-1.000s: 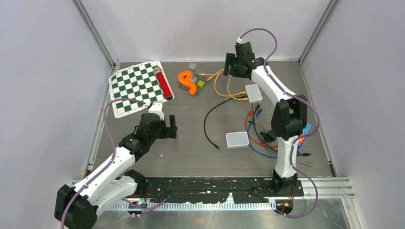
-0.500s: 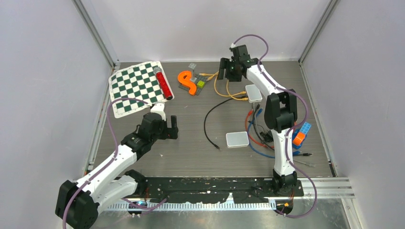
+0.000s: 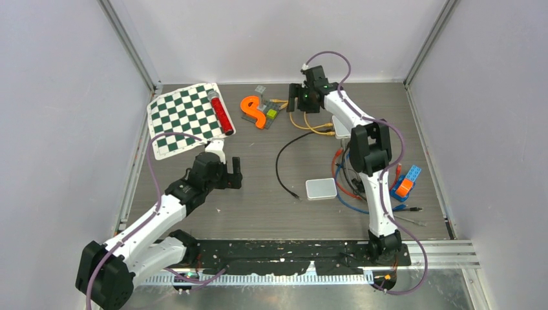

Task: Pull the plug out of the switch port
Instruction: Move the switch port to the center of the board.

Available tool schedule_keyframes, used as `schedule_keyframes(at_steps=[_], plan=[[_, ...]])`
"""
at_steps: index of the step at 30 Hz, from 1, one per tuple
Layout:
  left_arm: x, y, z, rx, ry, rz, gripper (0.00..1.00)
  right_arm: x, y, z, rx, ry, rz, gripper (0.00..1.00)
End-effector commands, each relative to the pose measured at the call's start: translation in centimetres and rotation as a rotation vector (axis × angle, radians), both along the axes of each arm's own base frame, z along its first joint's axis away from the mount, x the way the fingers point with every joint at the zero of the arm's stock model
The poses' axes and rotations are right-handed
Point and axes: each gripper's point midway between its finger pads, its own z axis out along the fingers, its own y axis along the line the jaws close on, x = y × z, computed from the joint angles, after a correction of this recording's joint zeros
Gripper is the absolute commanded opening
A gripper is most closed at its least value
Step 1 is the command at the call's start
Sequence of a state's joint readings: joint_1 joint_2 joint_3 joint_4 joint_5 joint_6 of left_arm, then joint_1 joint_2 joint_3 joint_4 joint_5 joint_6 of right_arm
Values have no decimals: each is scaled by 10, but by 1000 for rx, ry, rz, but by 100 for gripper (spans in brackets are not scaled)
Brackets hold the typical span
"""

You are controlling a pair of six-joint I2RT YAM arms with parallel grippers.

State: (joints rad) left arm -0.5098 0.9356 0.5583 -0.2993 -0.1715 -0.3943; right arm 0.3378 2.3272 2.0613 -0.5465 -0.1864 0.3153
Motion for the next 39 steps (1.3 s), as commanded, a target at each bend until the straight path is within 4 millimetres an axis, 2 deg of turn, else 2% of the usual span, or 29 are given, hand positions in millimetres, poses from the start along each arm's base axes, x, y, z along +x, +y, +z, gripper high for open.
schedule_keyframes(at_steps=[1,6,9,10,11,12,13,14,15,16,17,18,19,20,21,22,23,24,25,26,27,28,29,30,32,33,39], plan=[[8,-8,10,-49,-29,1,99,10,4,-3,-98,-28,-23,79],[7,-9,6,-49,-15,-3,100,17,-2,-1,-122,-39,-67,69],[6,-9,7,-52,-15,-1,100,15,-2,6,-117,-48,-61,50],[6,-9,6,-52,-14,-3,100,15,0,9,-110,-56,-54,47],[6,-9,7,-55,-16,-5,100,12,1,12,-100,-58,-40,41],[7,-10,8,-56,-16,-6,100,13,3,26,-77,-90,-30,39],[7,-10,9,-57,-17,-7,100,5,8,20,-46,-69,9,34],[6,-10,9,-57,-17,-9,100,10,9,39,-4,-121,19,28],[6,-10,11,-59,-19,-9,99,1,12,32,25,-96,45,24],[5,-10,10,-58,-17,-10,100,4,10,48,53,-135,47,19],[5,-9,11,-58,-20,-8,100,-2,9,43,67,-118,60,13],[5,-9,12,-58,-22,-6,100,-1,8,57,86,-154,66,10],[4,-8,12,-58,-24,-3,100,-9,9,53,101,-140,88,10],[4,-7,11,-58,-26,-2,100,-9,8,66,117,-174,97,9],[3,-7,11,-58,-27,-2,99,-17,8,59,127,-154,111,9],[3,-7,10,-58,-26,0,99,-18,9,72,144,-192,122,9],[3,-6,10,-58,-26,2,99,-27,10,64,156,-170,139,9],[3,-7,11,-58,-24,-1,100,-30,13,77,184,-203,162,9],[2,-7,10,-57,-21,-2,100,-38,13,69,189,-184,170,9],[3,-7,10,-58,-21,-2,100,-41,16,81,215,-214,187,9],[3,-7,10,-59,-21,0,100,-49,15,71,222,-190,194,9],[2,-7,10,-59,-21,0,100,-53,19,82,254,-217,215,9],[2,-6,11,-60,-23,0,99,-58,20,78,268,-221,224,9],[2,-6,10,-58,-24,1,100,-65,22,85,295,-223,242,9],[3,-6,11,-56,-26,2,100,-81,25,78,329,-202,268,9],[3,-6,10,-56,-25,3,100,-85,28,84,346,-215,285,8],[4,2,15,-39,-49,35,100,-130,51,64,339,-153,393,10]])
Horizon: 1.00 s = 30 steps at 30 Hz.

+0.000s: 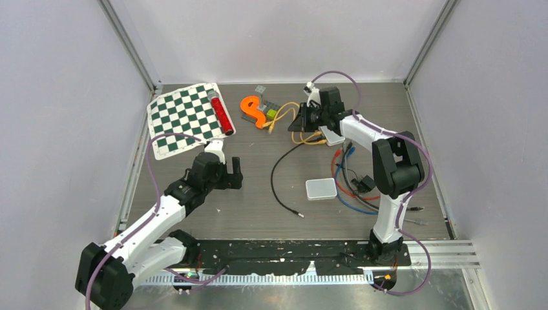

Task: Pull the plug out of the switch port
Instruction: Move the switch port to the center of the board.

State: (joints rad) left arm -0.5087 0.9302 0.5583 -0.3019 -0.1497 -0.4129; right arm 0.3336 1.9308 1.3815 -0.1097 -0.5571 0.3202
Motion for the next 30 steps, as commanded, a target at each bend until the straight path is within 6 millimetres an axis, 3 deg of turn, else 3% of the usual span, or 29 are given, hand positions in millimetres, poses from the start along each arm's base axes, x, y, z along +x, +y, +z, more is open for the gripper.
schedule_keyframes(at_steps=[1,3,9,15,19,23,26,30], plan=[[6,9,16,-8,-67,53,99,-32,30,28,49,-87,118,10],[6,15,22,-1,-90,81,100,-46,40,23,49,-89,156,11],[4,41,45,32,-184,180,100,-102,96,-1,3,-62,345,13],[-1,64,57,76,-212,261,100,-162,133,-5,-34,-71,508,23],[-5,81,69,93,-242,329,100,-191,132,-7,-67,-72,566,38],[-4,86,79,73,-263,340,100,-194,116,8,-109,-128,542,61],[-2,83,82,60,-262,323,100,-190,105,28,-134,-192,509,66],[3,70,84,50,-257,246,100,-186,83,41,-175,-225,456,68]])
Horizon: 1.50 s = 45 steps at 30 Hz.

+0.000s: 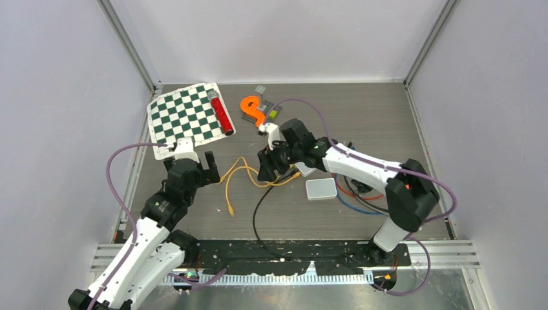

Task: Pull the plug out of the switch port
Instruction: Move the switch port to the center of the board.

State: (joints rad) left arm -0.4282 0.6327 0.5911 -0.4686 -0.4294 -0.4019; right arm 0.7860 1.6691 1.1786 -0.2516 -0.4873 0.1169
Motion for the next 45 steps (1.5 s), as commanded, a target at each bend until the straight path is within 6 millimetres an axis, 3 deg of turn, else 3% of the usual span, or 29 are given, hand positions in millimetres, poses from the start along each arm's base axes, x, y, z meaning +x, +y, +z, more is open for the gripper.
schedule_keyframes(at_steps=[1,5,8,11,18,23,28,31,34,39,45], plan=[[11,-15,22,-10,-38,-91,100,13,-25,33,-4,-130,-68,68],[24,-45,24,-25,-9,-242,100,42,-67,32,-47,-167,-297,69],[34,-69,27,-40,44,-352,100,76,-124,11,-120,-85,-608,69],[48,-86,34,-55,84,-410,99,94,-166,-12,-121,68,-797,69],[79,-113,35,-38,123,-535,99,113,-168,-45,-166,177,-828,69],[93,-120,20,-41,241,-593,100,131,-179,-68,-262,225,-866,70],[94,-124,10,-92,258,-600,100,137,-166,-78,-224,267,-795,69],[89,-119,-2,-94,277,-581,99,129,-140,-80,-152,299,-623,69],[83,-101,-12,-80,284,-485,99,121,-118,-78,-150,287,-443,69],[64,-80,0,-115,157,-400,100,111,-91,-87,-219,229,-293,70],[44,-52,-1,-63,181,-321,100,103,-37,-82,-248,150,-121,70]])
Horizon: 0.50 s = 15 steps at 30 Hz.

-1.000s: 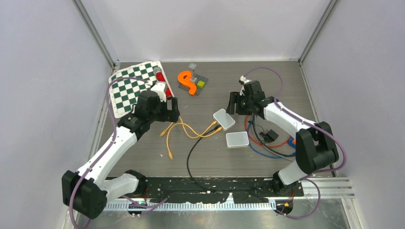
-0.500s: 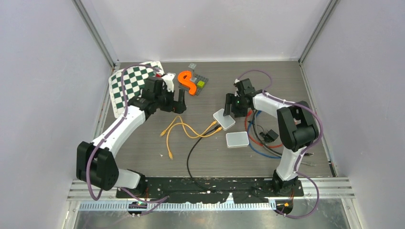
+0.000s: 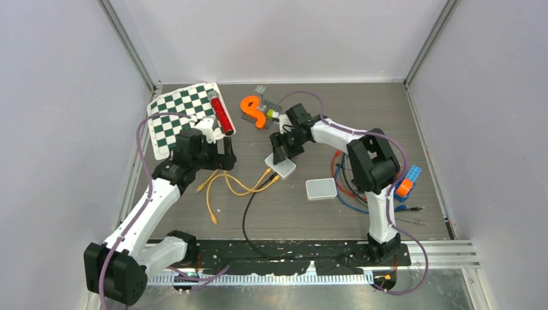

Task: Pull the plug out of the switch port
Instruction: Move the switch port to the center of the board.

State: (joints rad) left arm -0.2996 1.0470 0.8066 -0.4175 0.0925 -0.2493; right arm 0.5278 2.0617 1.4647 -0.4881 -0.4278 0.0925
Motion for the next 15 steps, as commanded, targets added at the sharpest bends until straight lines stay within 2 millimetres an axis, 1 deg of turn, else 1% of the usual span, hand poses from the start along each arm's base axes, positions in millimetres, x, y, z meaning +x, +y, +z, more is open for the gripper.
schedule_keyframes(at_steps=[1,2,3,4,6,8,9,10,11,12,13,14,15], plan=[[-1,21,7,38,-32,85,100,-8,47,16,5,-88,204,70],[-3,24,4,43,-28,93,100,-11,50,14,-9,-84,222,70],[-5,27,1,46,-17,101,100,-13,61,13,-13,-100,259,70],[-6,30,-3,49,-2,111,99,-17,64,12,-23,-94,278,70],[-6,39,-9,65,26,152,99,-25,76,11,-31,-102,330,70],[-5,47,-12,72,48,189,99,-22,77,19,-47,-137,325,70],[-3,49,-13,72,58,204,100,-17,77,23,-53,-169,305,70],[-2,52,-13,70,60,212,100,-16,73,33,-45,-186,275,70],[1,54,-14,70,62,221,100,-9,73,39,-35,-221,246,70],[3,57,-15,69,63,234,99,-10,67,51,-10,-225,206,70],[6,60,-14,64,64,242,99,-6,70,60,33,-244,187,70],[8,60,-15,54,70,244,100,-9,63,71,67,-235,143,70],[11,64,-16,49,74,260,100,-5,65,81,102,-267,120,70]])
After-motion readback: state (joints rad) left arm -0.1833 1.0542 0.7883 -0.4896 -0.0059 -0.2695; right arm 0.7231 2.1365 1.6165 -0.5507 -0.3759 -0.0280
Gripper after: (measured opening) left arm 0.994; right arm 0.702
